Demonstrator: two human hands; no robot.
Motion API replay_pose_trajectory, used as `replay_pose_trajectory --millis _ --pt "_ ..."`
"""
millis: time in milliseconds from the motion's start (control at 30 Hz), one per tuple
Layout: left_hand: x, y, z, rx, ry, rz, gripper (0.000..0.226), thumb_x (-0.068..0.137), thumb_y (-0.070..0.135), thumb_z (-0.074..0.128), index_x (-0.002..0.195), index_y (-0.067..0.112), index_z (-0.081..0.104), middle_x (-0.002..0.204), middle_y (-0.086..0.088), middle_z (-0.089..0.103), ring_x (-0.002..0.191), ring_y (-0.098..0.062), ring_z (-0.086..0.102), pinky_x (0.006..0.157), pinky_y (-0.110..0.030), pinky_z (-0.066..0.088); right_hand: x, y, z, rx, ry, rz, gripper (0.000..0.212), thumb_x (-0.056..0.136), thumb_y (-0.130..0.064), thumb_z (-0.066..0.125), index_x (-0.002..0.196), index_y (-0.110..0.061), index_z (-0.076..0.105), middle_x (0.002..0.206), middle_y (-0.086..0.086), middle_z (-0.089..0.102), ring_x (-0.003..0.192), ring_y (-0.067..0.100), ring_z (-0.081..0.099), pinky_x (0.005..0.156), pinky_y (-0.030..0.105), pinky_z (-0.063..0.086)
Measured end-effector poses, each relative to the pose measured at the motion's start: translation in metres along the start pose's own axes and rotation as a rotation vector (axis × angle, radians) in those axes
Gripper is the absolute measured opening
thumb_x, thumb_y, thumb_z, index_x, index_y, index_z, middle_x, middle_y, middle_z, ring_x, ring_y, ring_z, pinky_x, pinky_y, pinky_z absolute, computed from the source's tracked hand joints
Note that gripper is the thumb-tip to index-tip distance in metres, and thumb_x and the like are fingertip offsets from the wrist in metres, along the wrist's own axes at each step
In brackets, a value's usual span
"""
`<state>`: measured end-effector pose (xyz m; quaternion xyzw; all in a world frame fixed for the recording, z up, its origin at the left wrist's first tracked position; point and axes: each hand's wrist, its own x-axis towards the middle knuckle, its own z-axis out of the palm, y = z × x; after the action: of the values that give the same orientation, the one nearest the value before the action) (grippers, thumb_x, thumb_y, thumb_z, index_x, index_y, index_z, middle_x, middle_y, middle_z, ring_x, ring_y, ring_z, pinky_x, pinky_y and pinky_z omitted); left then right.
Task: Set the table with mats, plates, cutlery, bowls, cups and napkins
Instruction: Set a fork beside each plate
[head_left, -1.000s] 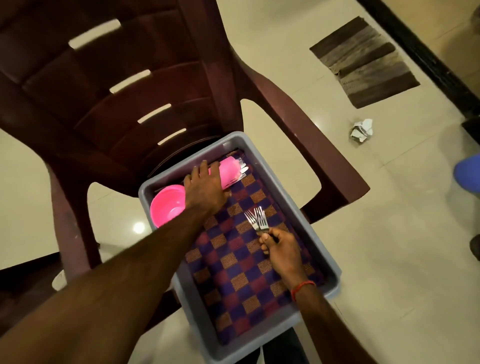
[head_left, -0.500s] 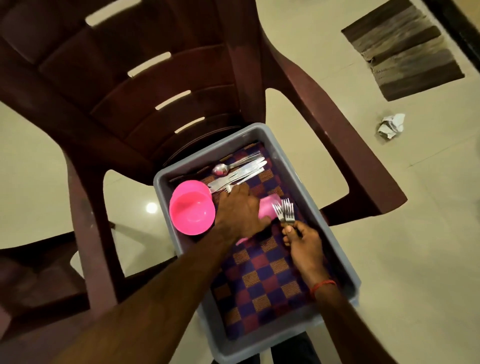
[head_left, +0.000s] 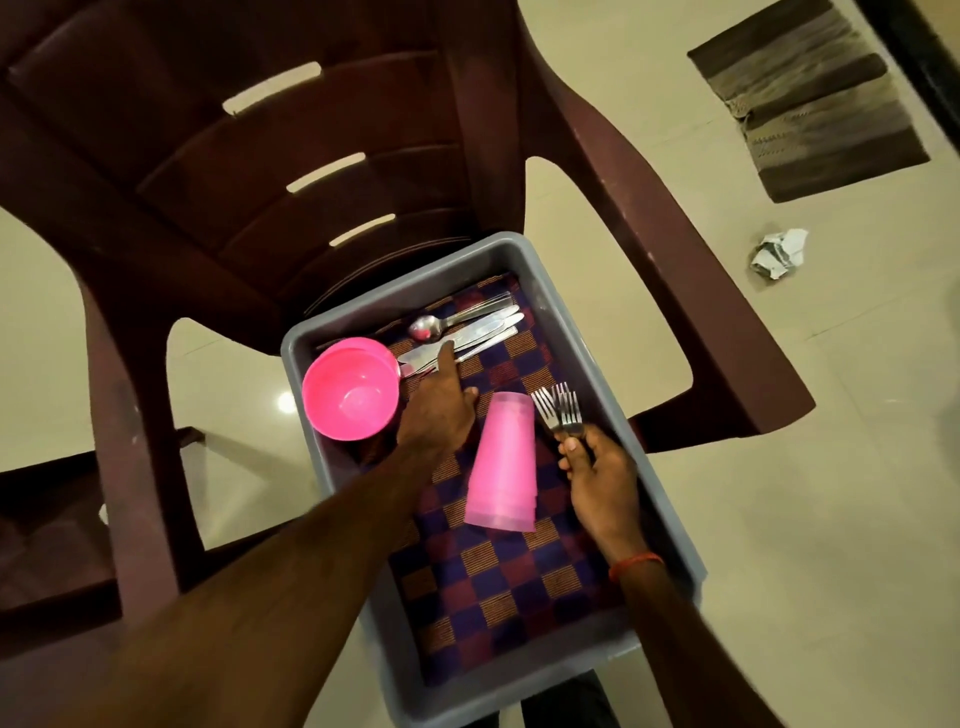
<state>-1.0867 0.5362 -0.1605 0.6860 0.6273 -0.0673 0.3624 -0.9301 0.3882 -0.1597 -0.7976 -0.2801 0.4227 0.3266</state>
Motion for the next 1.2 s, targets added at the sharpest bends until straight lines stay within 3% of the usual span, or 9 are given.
replay_pose_trajectory --millis 133,233,367,567,700,900,1067,1200 --pt "0.011 0.001 0.004 0.143 0.015 0.015 0.037 0.099 0.026 0.059 0.128 0.010 0.043 0.112 -0.020 0.067 0.105 -0.042 0.065 0.082 -0.050 0.051 -0.003 0.006 -0.002 -0.010 -0.020 0.015 0.018 0.102 -0.012 0.052 0.108 -0.017 0.068 0.093 -0.002 0.069 0.076 0.010 0.063 0.071 0.026 0.053" --pt "0.007 0.003 0.009 0.274 0.017 0.033 0.028 0.102 0.029 0.053 0.121 0.010 0.046 0.110 -0.018 0.067 0.103 -0.041 0.066 0.073 -0.046 0.047 -0.006 0.009 -0.004 -0.017 -0.023 0.003 0.019 0.102 -0.012 0.053 0.108 -0.019 0.069 0.092 -0.003 0.069 0.076 0.008 0.063 0.068 0.018 0.051" --pt "0.008 0.004 0.007 0.444 -0.007 0.046 0.034 0.103 0.035 0.050 0.123 0.008 0.054 0.116 -0.016 0.069 0.107 -0.038 0.066 0.081 -0.045 0.052 -0.009 0.010 -0.004 -0.015 -0.030 0.004 0.018 0.102 -0.014 0.053 0.108 -0.020 0.069 0.091 -0.002 0.069 0.078 0.009 0.064 0.070 0.024 0.053" --pt "-0.003 0.013 -0.009 0.835 -0.034 0.353 0.029 0.106 0.024 0.034 0.123 0.008 0.051 0.112 -0.010 0.072 0.100 -0.033 0.070 0.072 -0.038 0.047 -0.016 -0.001 -0.008 -0.010 -0.024 0.000 0.018 0.102 -0.014 0.052 0.105 -0.021 0.068 0.093 -0.002 0.068 0.079 0.011 0.064 0.071 0.027 0.054" --pt "-0.021 0.029 -0.038 0.767 -0.004 0.394 0.038 0.105 0.038 0.041 0.125 0.007 0.049 0.122 -0.015 0.066 0.111 -0.036 0.064 0.084 -0.045 0.051 -0.027 -0.027 -0.013 -0.013 0.005 -0.065 0.017 0.101 -0.010 0.053 0.097 -0.019 0.066 0.086 -0.004 0.067 0.072 0.009 0.062 0.068 0.027 0.051" --pt "-0.040 0.059 -0.072 0.567 -0.085 0.419 0.026 0.100 0.023 0.045 0.118 0.004 0.048 0.111 -0.022 0.068 0.099 -0.043 0.066 0.074 -0.043 0.047 -0.046 -0.066 -0.020 0.035 0.014 -0.036 0.015 0.106 -0.016 0.043 0.098 -0.014 0.057 0.085 -0.003 0.065 0.065 0.008 0.062 0.059 0.019 0.048" --pt "-0.078 0.073 -0.114 0.363 -0.225 0.528 0.017 0.101 0.022 0.054 0.111 0.018 0.067 0.107 -0.009 0.071 0.094 -0.028 0.066 0.075 -0.036 0.051 -0.088 -0.110 -0.040 -0.023 0.079 -0.018 0.017 0.106 -0.019 0.040 0.104 -0.013 0.055 0.088 0.000 0.060 0.075 0.015 0.056 0.058 0.025 0.037" --pt "-0.128 0.082 -0.141 0.138 -0.325 0.546 0.013 0.096 0.019 0.069 0.105 0.016 0.077 0.099 -0.001 0.076 0.088 -0.014 0.069 0.079 -0.033 0.055 -0.127 -0.142 -0.066 -0.069 0.082 -0.007 0.023 0.107 -0.030 0.039 0.107 -0.013 0.054 0.095 0.003 0.059 0.085 0.021 0.056 0.063 0.029 0.036"
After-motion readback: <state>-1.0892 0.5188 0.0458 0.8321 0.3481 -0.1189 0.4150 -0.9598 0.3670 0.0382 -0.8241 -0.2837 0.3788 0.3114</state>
